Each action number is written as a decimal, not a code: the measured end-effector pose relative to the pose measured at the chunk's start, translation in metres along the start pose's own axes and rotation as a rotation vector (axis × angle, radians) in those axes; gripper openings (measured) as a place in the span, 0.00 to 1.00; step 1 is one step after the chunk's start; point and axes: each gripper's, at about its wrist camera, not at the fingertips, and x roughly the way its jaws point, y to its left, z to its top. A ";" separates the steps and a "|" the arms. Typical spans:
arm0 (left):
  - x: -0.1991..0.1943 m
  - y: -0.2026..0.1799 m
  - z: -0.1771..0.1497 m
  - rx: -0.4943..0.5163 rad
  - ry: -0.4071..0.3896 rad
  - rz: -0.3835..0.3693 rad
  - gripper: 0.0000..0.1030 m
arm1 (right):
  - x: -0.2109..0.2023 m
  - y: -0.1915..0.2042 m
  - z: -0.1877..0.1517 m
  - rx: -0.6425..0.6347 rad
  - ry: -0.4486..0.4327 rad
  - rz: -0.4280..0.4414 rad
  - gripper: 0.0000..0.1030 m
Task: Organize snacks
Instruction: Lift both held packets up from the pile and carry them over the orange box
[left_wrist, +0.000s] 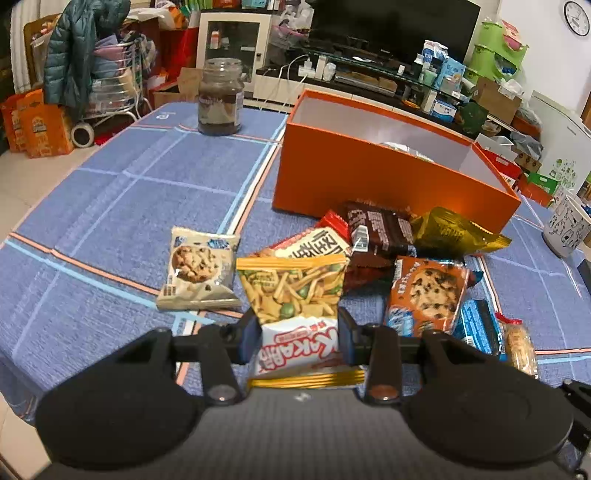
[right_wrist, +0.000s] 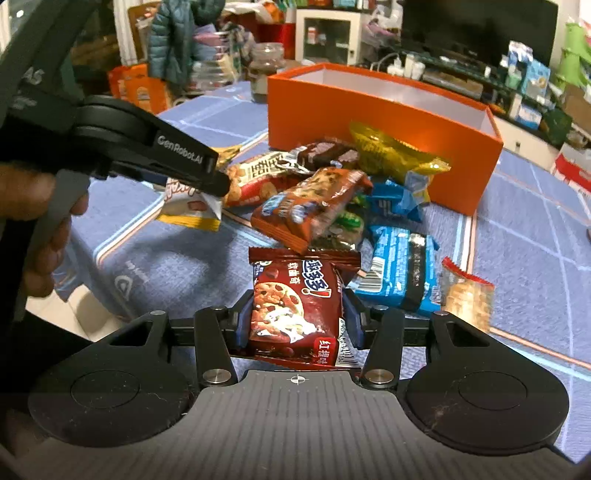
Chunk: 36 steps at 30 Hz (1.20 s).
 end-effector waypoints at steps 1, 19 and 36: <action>0.000 0.000 0.000 0.003 -0.002 0.000 0.39 | -0.002 0.001 0.000 -0.014 -0.006 -0.014 0.33; -0.003 -0.024 0.012 0.091 -0.042 0.014 0.39 | -0.023 -0.003 0.019 -0.027 -0.132 -0.069 0.33; -0.009 -0.030 0.023 0.150 -0.109 0.105 0.39 | -0.023 -0.007 0.034 0.018 -0.169 -0.085 0.33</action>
